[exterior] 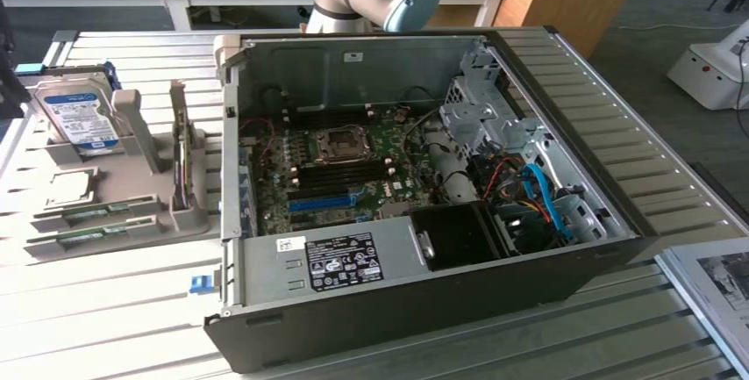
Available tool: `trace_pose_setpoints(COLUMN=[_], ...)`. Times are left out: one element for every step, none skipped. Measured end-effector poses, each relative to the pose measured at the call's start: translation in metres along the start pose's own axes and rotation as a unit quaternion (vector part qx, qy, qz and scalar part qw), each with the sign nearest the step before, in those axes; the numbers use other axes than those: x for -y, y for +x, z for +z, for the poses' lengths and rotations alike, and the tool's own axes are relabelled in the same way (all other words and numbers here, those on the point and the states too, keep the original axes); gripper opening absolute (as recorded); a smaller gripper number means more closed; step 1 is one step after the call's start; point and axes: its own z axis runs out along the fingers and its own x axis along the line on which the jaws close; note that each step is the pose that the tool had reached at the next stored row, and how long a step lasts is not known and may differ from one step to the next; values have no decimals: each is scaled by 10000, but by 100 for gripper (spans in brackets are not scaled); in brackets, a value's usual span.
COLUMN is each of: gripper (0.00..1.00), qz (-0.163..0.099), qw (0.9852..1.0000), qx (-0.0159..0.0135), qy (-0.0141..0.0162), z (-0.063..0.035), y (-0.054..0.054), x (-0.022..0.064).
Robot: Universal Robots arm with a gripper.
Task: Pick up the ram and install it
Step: 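Pick up the ram and move it above insertion slot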
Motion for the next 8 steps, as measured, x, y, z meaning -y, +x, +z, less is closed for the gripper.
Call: trace_pose_setpoints(gripper=[30,30,30,30,30,30,30,30], qz=[0,0,0,0,0,0,0,0], qw=[10000,10000,10000,10000,10000,10000,10000,10000], qx=[0,0,0,1,0,0,1,0], qy=[0,0,0,0,0,0,1,0], z=[17,35,53,70,85,101,117,134], y=[1,2,3,4,5,5,6,6], x=[0,1,1,2,2,2,3,4])
